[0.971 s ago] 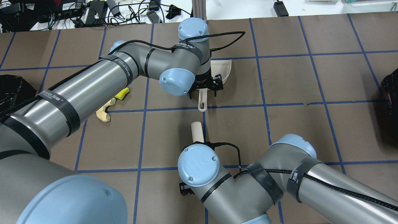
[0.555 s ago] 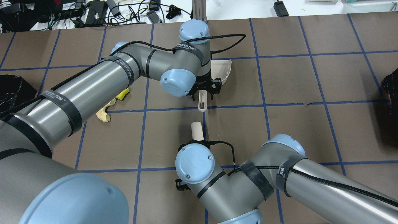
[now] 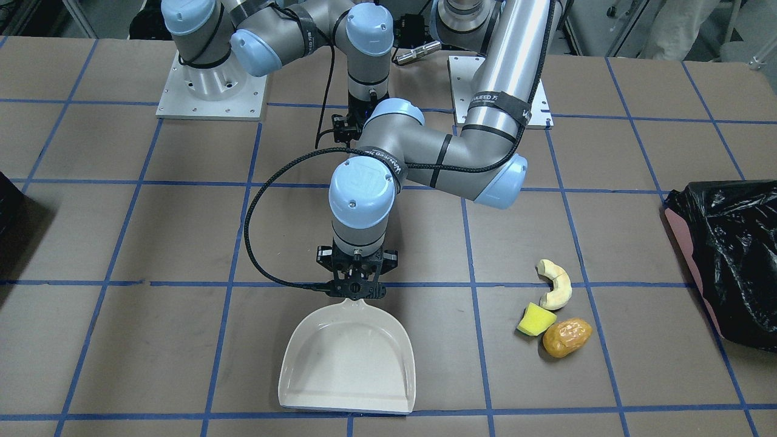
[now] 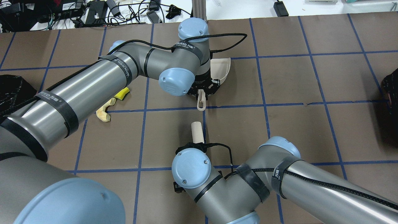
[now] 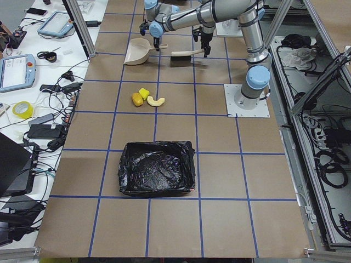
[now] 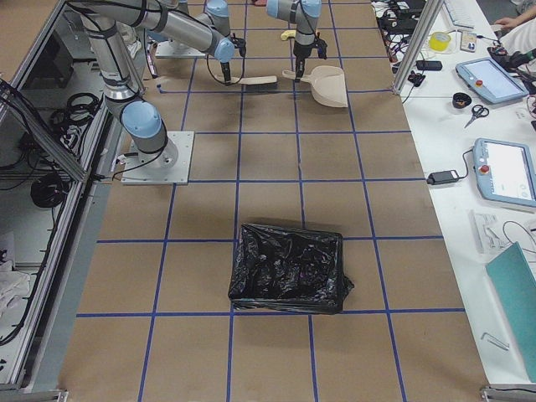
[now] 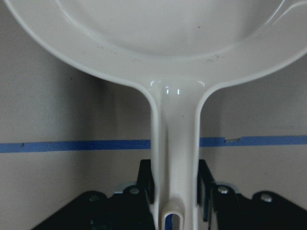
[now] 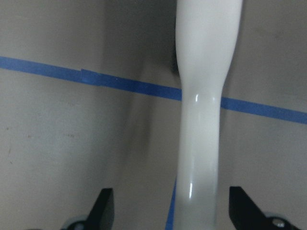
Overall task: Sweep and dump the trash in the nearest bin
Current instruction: 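Carry the dustpan with the left gripper beside the trash pile, lowering it flat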
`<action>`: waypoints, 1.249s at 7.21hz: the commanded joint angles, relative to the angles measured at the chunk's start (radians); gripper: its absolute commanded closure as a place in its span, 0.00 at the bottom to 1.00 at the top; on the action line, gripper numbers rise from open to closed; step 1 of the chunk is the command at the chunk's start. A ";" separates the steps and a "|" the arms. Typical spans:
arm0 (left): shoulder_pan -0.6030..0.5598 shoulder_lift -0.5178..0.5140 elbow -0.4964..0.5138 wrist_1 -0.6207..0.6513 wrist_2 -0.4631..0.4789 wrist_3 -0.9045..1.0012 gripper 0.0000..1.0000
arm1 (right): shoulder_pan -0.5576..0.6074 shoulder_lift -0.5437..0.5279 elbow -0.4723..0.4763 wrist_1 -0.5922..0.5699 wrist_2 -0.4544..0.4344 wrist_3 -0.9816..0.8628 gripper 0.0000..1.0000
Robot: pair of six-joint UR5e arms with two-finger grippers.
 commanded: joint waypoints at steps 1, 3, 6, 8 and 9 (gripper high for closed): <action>0.061 0.053 0.012 -0.079 0.061 0.211 1.00 | 0.001 0.000 0.001 0.008 -0.003 -0.003 0.14; 0.190 0.140 0.020 -0.161 0.097 0.571 1.00 | 0.001 0.000 -0.001 0.008 -0.019 -0.017 0.23; 0.414 0.257 0.017 -0.326 0.161 1.078 1.00 | 0.002 -0.032 0.004 0.032 -0.019 -0.007 0.35; 0.587 0.314 0.017 -0.377 0.166 1.400 1.00 | 0.002 -0.049 0.007 0.050 -0.019 -0.006 0.41; 0.694 0.326 0.007 -0.388 0.166 1.602 1.00 | 0.002 -0.048 0.010 0.050 -0.017 -0.006 0.44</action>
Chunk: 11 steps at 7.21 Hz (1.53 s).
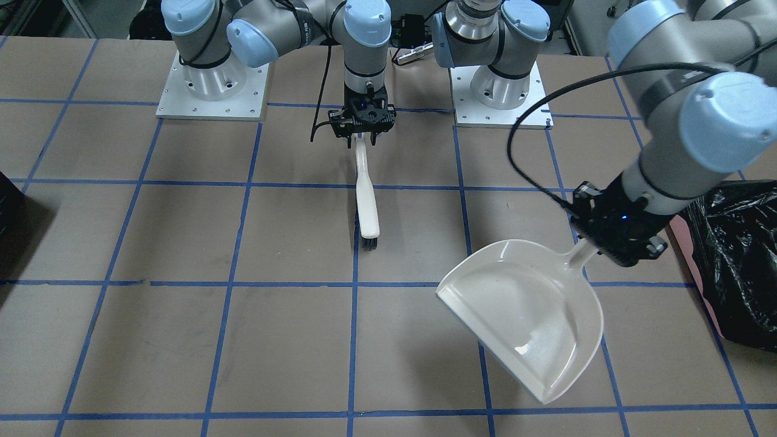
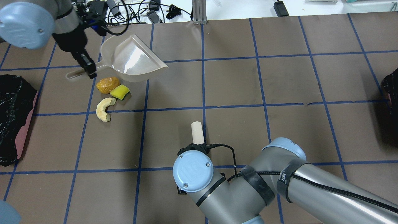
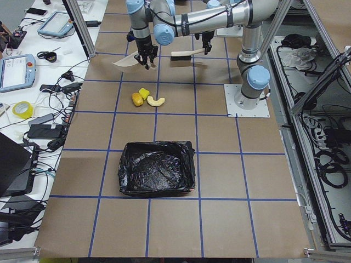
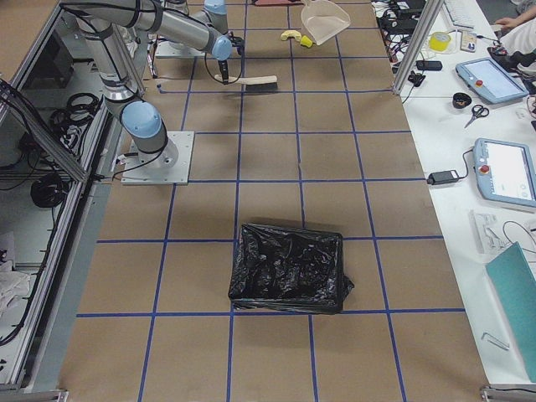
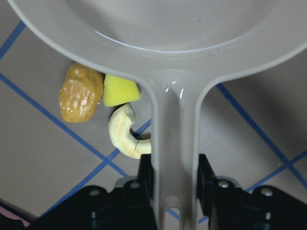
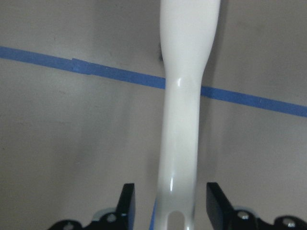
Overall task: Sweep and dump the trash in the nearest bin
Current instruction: 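Carry the dustpan with the left gripper beside the trash pile, lowering it flat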
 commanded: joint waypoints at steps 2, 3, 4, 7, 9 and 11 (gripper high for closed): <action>0.319 0.004 -0.010 0.034 0.000 0.654 1.00 | -0.001 0.008 0.001 0.001 0.004 -0.009 0.44; 0.397 -0.029 -0.010 0.118 0.000 0.820 1.00 | -0.001 0.010 0.001 -0.002 0.007 -0.010 0.43; 0.436 -0.062 -0.001 0.190 0.000 0.939 1.00 | -0.001 0.013 -0.002 -0.003 0.007 -0.010 0.44; 0.443 -0.206 -0.002 0.392 -0.004 1.038 1.00 | -0.001 0.013 -0.005 -0.003 0.003 -0.006 0.77; 0.443 -0.253 -0.001 0.436 -0.006 1.081 1.00 | -0.003 0.007 -0.009 -0.006 0.015 0.006 1.00; 0.429 -0.257 0.001 0.434 -0.007 1.066 1.00 | -0.018 0.005 -0.114 0.044 0.015 0.046 1.00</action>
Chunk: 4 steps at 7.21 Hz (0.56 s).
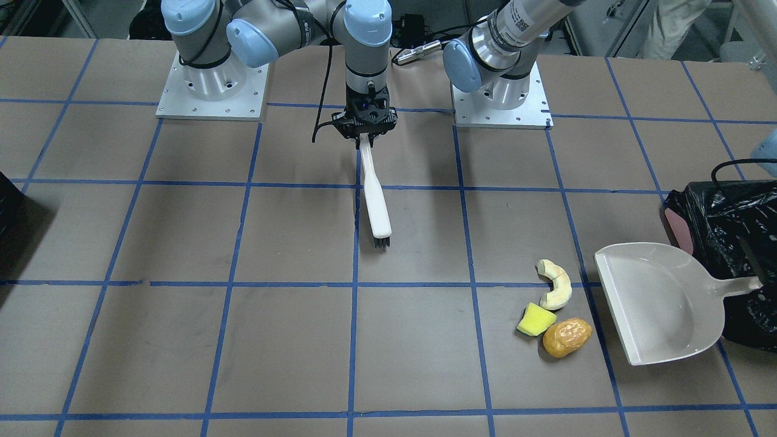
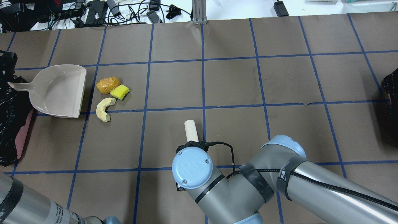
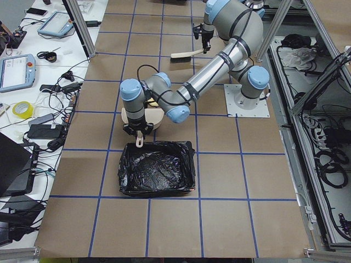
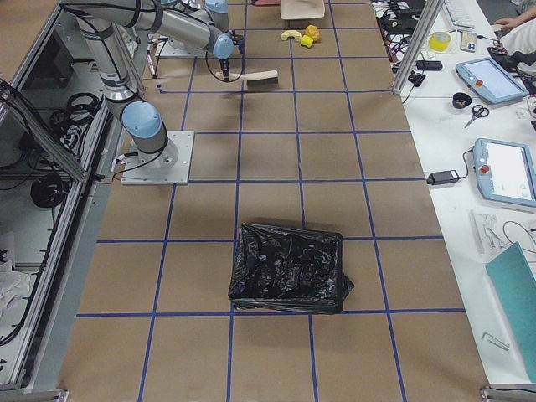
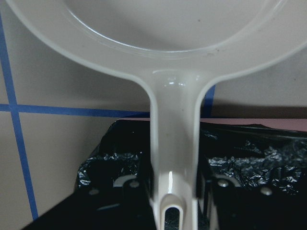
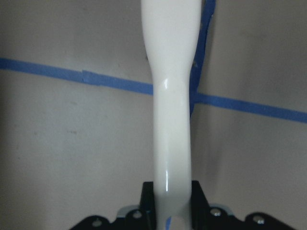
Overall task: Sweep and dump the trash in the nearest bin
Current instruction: 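Swing the brush with the right gripper over to the trash pile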
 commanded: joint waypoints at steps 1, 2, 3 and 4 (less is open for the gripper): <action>-0.010 -0.010 0.002 0.002 0.004 -0.003 1.00 | -0.017 0.021 -0.221 0.190 0.003 0.029 1.00; -0.016 -0.010 0.002 0.002 0.004 -0.004 1.00 | -0.032 0.066 -0.379 0.354 0.004 0.035 1.00; -0.027 -0.012 -0.002 0.002 0.007 -0.004 1.00 | -0.040 0.143 -0.502 0.399 0.003 0.046 1.00; -0.031 -0.022 -0.004 -0.004 0.010 -0.012 1.00 | -0.043 0.233 -0.582 0.395 0.007 0.067 1.00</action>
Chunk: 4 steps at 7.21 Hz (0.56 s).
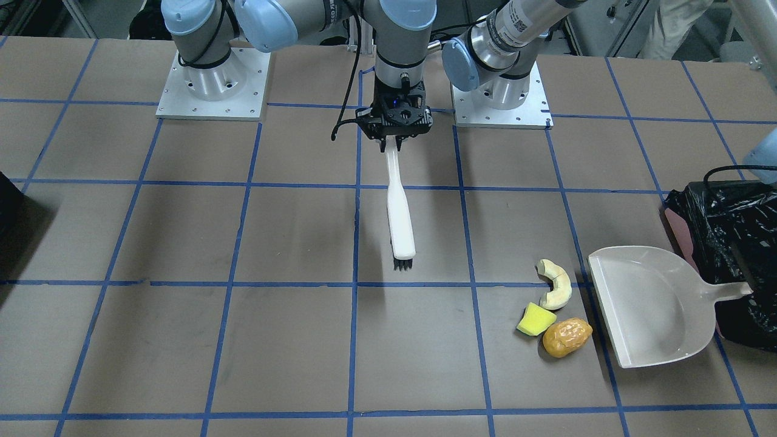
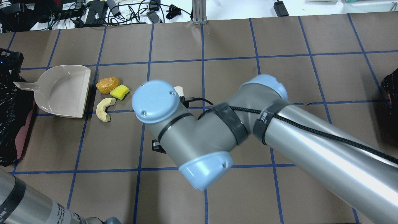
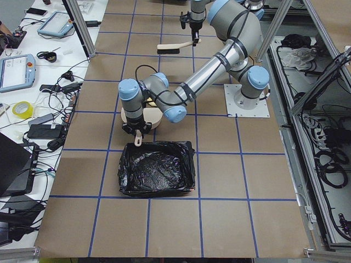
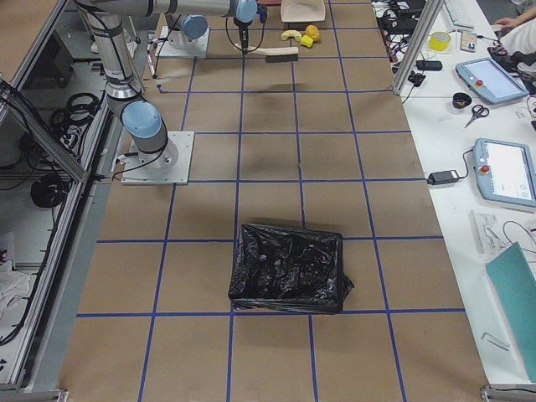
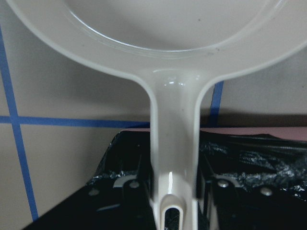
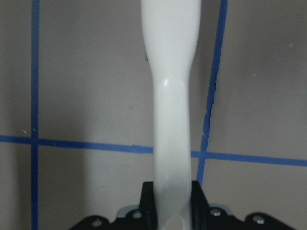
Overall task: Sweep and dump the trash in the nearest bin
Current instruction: 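Swing the brush with the right gripper over to the trash pile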
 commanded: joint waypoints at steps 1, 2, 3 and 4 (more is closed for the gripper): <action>-0.029 -0.015 -0.004 -0.003 0.040 -0.012 1.00 | -0.007 0.182 -0.201 0.031 0.005 0.045 1.00; -0.037 -0.032 -0.003 0.003 0.071 -0.014 1.00 | -0.007 0.254 -0.284 0.033 0.006 0.061 1.00; -0.049 -0.052 0.003 0.003 0.077 -0.035 1.00 | -0.007 0.317 -0.358 0.033 0.006 0.061 1.00; -0.069 -0.052 0.005 0.003 0.097 -0.044 1.00 | -0.007 0.376 -0.418 0.031 0.008 0.061 1.00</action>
